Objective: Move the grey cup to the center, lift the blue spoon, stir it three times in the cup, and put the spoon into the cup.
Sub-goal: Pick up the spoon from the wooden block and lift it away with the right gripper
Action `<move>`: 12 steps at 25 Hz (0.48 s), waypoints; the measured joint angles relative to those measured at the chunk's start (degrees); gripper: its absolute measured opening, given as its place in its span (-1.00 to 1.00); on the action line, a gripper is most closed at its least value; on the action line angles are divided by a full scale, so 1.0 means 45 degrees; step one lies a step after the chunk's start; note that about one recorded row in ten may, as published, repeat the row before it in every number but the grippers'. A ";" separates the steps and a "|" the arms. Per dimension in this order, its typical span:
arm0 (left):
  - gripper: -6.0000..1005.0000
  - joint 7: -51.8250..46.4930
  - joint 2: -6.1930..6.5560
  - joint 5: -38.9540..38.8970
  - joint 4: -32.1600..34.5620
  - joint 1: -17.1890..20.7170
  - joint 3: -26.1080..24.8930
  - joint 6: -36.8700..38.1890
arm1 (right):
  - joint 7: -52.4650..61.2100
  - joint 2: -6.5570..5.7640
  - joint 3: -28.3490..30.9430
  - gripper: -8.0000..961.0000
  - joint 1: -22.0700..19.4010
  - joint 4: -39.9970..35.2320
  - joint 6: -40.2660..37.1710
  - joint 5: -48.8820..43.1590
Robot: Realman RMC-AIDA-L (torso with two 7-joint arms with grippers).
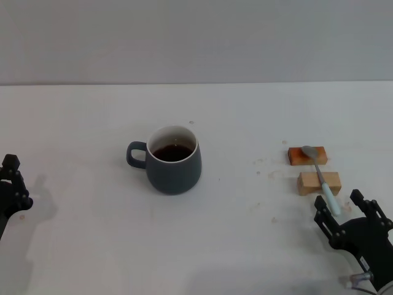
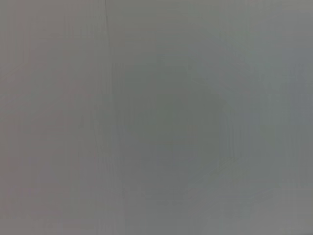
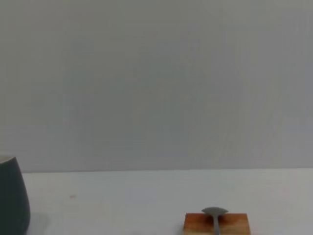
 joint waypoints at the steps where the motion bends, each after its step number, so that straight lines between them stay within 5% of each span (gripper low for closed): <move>1: -0.99 0.0000 0.0001 0.0000 0.0000 -0.0001 0.0001 0.0000 | 0.0000 0.0000 0.0000 0.53 0.0000 0.0000 0.0000 0.0000; 12: -0.99 0.0000 0.0002 0.0000 0.0001 -0.0001 0.0005 0.0010 | -0.0001 0.0017 -0.0105 0.52 0.0001 0.0023 -0.0018 -0.0002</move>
